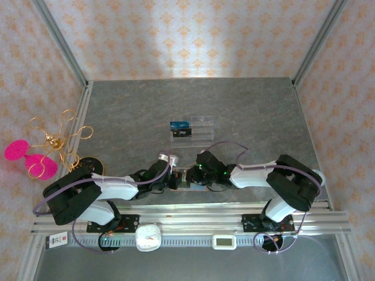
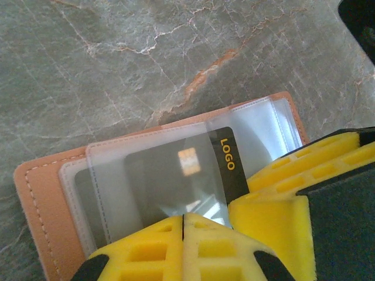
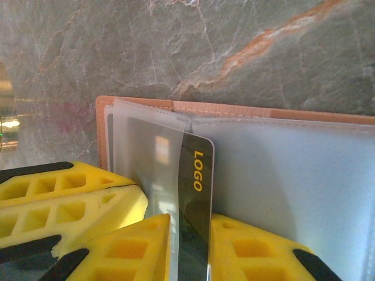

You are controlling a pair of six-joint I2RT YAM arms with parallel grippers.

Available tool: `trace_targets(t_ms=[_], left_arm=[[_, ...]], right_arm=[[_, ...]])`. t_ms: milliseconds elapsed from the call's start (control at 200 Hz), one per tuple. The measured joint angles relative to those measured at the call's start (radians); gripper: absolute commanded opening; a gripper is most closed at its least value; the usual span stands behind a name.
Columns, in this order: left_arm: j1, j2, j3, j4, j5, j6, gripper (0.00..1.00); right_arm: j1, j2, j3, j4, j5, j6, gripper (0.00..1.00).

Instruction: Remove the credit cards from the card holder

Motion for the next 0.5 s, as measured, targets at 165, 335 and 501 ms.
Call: trace_targets(t_ms=[165, 335, 501], left_arm=[[0.000, 0.009, 0.000, 0.013, 0.004, 0.000, 0.00], [0.000, 0.011, 0.000, 0.017, 0.004, 0.001, 0.00], [0.004, 0.011, 0.000, 0.018, 0.013, 0.002, 0.00]], right_arm=[[-0.007, 0.003, -0.004, 0.009, -0.023, 0.000, 0.16], [-0.018, 0.019, -0.003, 0.015, -0.040, -0.009, 0.00], [-0.017, -0.061, -0.045, -0.008, 0.006, -0.012, 0.00]])
